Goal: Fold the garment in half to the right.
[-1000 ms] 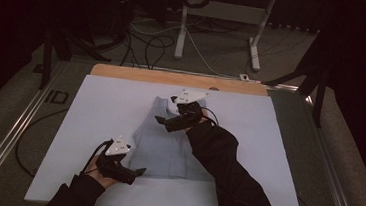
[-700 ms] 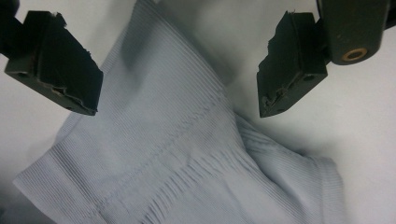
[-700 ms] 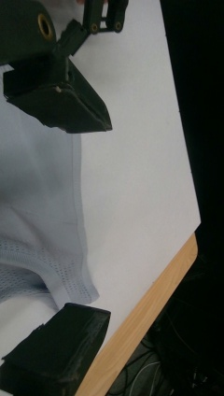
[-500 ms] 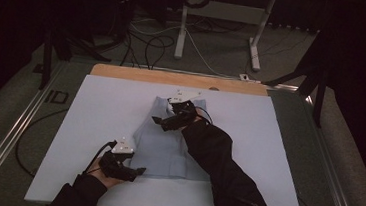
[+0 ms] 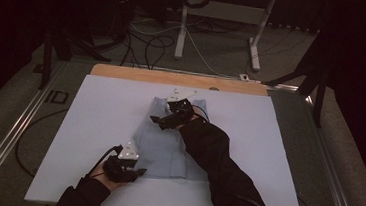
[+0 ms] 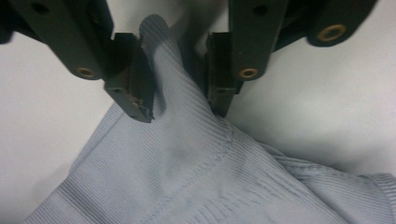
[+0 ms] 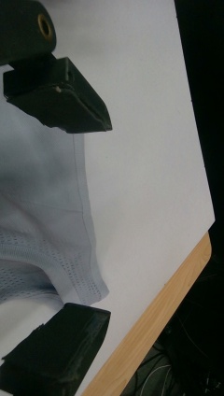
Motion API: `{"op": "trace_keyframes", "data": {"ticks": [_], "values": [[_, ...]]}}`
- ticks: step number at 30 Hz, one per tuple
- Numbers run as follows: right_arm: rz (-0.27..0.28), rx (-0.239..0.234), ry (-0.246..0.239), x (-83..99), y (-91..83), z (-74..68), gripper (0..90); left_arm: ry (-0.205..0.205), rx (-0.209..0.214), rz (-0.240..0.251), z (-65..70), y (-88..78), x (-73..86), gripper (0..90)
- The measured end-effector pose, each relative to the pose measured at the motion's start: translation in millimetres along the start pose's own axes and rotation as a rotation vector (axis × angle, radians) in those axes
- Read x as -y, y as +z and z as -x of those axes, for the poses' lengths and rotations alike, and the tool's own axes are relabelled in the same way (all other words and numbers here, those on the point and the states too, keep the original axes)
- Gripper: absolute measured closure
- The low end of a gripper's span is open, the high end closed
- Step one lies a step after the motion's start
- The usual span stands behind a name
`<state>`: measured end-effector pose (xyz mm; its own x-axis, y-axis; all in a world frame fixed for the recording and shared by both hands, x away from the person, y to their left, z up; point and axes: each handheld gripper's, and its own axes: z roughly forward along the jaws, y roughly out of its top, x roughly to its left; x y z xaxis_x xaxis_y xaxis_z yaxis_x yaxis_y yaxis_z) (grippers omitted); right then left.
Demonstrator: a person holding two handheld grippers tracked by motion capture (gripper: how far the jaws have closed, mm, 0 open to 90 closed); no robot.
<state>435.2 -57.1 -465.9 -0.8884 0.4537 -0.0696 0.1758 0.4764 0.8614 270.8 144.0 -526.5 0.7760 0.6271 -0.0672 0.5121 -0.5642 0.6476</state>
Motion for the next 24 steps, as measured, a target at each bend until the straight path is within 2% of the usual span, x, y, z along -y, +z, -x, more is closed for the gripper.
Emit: {"op": "trace_keyframes", "data": {"ticks": [3,7,11,13,20,22,24], "values": [[-0.011,0.0,-0.004,-0.9,4.2,0.8,8.7,-0.019,0.031,0.004,-1.6,0.8,-0.1,75.9],[-0.017,-0.008,0.008,-2.6,11.5,2.3,8.7,-0.015,0.023,0.022,-1.3,0.5,-0.9,83.6],[-0.027,-0.019,0.017,-5.5,19.7,3.3,8.7,-0.029,0.025,0.034,-2.2,-2.1,-2.2,84.6],[-0.036,-0.012,0.005,-7.2,24.0,5.0,8.7,-0.037,0.031,0.044,-3.1,-4.1,-3.3,85.0],[-0.038,0.012,0.068,-8.3,38.4,15.3,8.7,-0.04,0.04,0.055,-2.5,-6.6,-5.3,85.1],[-0.051,0.016,0.074,-8.1,43.1,18.6,8.7,-0.037,0.039,0.056,-2.5,-6.9,-5.8,85.1],[-0.069,0.042,0.087,-8.8,48.4,20.9,8.6,-0.039,0.041,0.059,-3.3,-7.0,-6.0,85.1]]}}
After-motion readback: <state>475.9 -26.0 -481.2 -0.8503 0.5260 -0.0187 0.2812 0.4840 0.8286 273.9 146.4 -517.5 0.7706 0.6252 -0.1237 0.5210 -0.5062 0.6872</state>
